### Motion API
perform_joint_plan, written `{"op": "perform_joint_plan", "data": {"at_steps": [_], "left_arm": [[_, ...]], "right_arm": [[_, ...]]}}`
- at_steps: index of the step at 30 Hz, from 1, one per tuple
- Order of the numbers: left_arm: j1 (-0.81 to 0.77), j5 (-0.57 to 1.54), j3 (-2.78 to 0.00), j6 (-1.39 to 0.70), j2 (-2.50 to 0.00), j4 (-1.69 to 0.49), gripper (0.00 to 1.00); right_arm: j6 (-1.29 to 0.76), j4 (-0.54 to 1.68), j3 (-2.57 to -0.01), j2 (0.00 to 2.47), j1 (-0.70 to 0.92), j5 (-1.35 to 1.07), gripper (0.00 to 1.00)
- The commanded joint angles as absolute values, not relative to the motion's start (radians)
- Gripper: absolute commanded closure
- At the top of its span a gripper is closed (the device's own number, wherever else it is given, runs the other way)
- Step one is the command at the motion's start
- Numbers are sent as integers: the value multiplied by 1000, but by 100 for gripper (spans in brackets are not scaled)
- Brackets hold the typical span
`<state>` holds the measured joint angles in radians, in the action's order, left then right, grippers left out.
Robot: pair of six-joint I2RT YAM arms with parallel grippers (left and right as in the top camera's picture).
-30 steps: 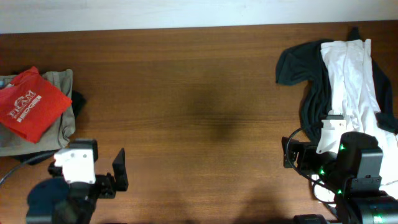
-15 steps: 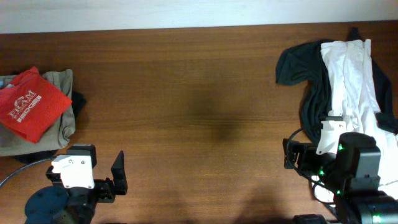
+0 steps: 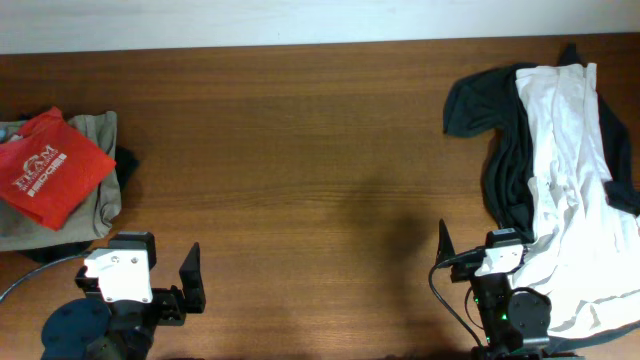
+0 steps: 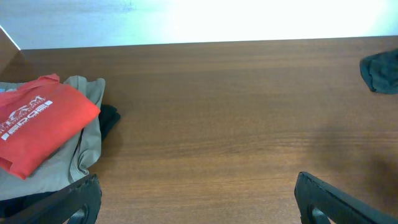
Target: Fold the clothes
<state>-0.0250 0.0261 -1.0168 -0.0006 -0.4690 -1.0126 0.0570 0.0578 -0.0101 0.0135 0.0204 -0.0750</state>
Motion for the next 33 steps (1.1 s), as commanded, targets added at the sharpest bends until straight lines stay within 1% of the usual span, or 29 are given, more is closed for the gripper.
{"op": "perform_joint_plan", "data": {"at_steps": [1,25,28,30,33], "left_arm": [[-26,34,-1015,15,-465,-1011,1],[-16,34,-1015,15,-459,-1012,1],[10,29,-1013,15,-434,-1071,1],[10,30,-967,15,-380,-1061,1],[10,30,-766,15,-242,-958,1]], "right_arm": [[116,72,-6,4,27,-70,1],[116,72,-6,4,27,-70,1],[116,72,-6,4,27,-70,1],[116,72,-6,4,27,-70,1],[116,72,-6,4,27,-70,1]]}}
